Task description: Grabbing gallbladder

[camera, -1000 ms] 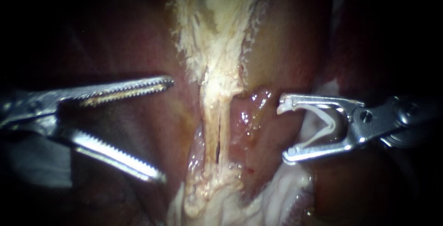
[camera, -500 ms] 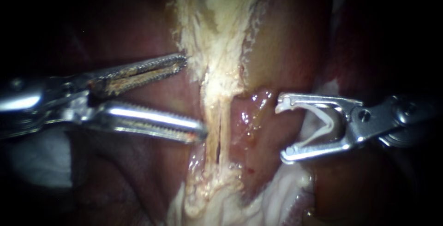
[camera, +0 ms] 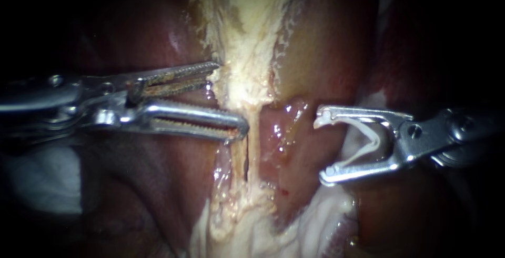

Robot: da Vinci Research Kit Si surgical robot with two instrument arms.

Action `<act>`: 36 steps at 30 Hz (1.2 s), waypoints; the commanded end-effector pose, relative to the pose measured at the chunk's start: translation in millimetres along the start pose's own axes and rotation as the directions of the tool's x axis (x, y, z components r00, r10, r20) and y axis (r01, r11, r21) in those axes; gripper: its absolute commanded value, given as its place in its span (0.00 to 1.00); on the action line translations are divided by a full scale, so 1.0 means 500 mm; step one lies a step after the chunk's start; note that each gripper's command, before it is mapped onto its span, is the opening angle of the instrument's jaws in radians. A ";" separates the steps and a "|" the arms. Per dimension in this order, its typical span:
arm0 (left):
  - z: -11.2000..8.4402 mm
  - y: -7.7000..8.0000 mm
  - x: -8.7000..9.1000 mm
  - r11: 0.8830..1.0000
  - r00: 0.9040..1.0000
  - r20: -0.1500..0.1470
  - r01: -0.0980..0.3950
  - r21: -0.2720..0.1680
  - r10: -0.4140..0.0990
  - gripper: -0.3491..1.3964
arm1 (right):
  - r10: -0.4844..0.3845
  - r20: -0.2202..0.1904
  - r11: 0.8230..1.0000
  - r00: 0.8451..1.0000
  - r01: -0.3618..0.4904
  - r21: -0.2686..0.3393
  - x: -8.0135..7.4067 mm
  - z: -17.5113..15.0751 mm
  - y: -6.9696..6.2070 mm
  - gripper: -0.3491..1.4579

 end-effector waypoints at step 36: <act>-0.0026 0.0021 -0.0048 0.972 0.960 -0.156 0.231 -0.039 -0.234 0.00 | 0.000 0.000 1.000 1.000 0.000 0.001 0.0001 -0.0002 -0.0002 0.52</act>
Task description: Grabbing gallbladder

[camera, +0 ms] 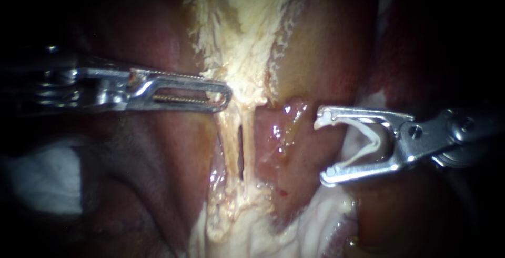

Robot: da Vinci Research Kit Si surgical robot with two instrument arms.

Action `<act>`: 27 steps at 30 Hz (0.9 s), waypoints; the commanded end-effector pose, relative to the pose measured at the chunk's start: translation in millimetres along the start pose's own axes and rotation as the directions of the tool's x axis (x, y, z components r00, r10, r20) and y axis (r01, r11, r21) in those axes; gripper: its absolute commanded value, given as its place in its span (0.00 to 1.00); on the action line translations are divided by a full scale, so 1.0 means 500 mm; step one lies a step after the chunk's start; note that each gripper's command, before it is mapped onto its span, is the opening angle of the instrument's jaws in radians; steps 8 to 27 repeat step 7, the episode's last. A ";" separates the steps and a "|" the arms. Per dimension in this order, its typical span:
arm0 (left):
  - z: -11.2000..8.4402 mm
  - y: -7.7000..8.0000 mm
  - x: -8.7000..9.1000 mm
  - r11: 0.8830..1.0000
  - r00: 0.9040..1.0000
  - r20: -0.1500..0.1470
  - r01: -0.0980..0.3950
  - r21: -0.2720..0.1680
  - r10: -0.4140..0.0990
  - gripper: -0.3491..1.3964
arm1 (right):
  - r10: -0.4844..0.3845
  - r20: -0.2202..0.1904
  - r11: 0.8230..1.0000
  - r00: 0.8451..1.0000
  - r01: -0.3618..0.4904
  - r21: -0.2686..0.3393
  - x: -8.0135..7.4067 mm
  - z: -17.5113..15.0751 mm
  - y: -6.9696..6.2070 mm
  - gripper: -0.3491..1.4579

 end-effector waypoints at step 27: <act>0.0002 0.0000 -0.0001 1.000 1.000 -0.001 0.000 0.004 0.000 0.00 | 0.000 0.000 1.000 1.000 0.000 0.000 0.0000 0.0000 0.0000 0.53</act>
